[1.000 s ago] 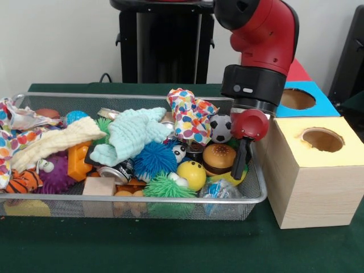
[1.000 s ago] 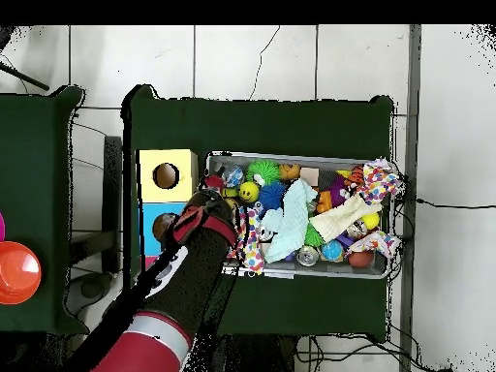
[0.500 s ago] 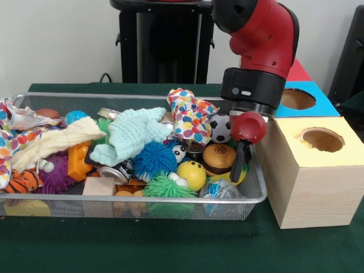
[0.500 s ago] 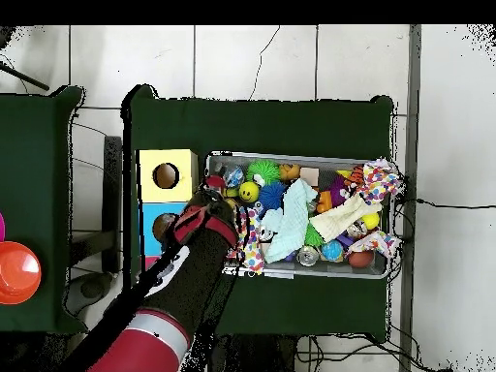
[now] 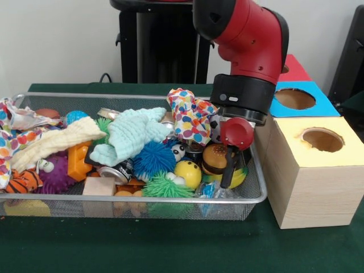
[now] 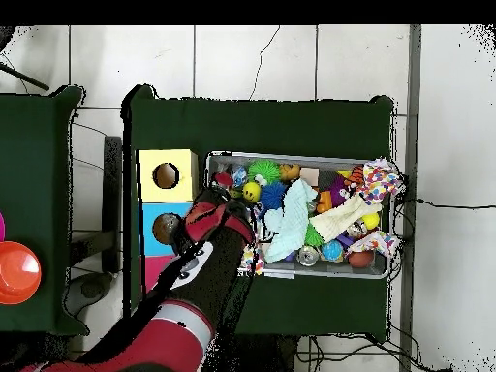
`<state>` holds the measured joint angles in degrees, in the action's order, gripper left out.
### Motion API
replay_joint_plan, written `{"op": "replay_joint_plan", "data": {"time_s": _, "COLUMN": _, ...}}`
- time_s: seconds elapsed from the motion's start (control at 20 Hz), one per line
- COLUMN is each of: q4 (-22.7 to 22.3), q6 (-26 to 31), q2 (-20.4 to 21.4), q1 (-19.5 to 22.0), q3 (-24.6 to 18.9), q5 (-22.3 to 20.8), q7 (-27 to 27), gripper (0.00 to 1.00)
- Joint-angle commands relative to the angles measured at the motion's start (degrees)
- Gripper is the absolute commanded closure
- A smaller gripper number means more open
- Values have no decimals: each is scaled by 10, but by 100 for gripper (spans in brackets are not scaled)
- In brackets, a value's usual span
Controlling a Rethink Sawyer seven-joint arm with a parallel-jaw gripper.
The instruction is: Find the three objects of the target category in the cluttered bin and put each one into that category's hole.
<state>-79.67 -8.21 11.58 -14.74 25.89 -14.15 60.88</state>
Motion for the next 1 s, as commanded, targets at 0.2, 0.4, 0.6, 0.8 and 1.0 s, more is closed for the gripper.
{"op": "replay_joint_plan", "data": {"time_s": 0.2, "q4": -72, "q6": -33, "q2": -4, "q1": 51, "q3": -126, "q5": 63, "q7": 198, "gripper": 0}}
{"op": "replay_joint_plan", "data": {"time_s": 0.4, "q4": -71, "q6": -41, "q2": -10, "q1": 50, "q3": -123, "q5": 72, "q7": 188, "gripper": 0}}
{"op": "replay_joint_plan", "data": {"time_s": 0.6, "q4": -77, "q6": -47, "q2": -9, "q1": 60, "q3": -135, "q5": 75, "q7": 182, "gripper": 0}}
{"op": "replay_joint_plan", "data": {"time_s": 0.8, "q4": -84, "q6": -53, "q2": -9, "q1": 65, "q3": -145, "q5": 83, "q7": 184, "gripper": 0}}
{"op": "replay_joint_plan", "data": {"time_s": 1.0, "q4": -92, "q6": -54, "q2": -5, "q1": 70, "q3": -155, "q5": 87, "q7": 182, "gripper": 0}}
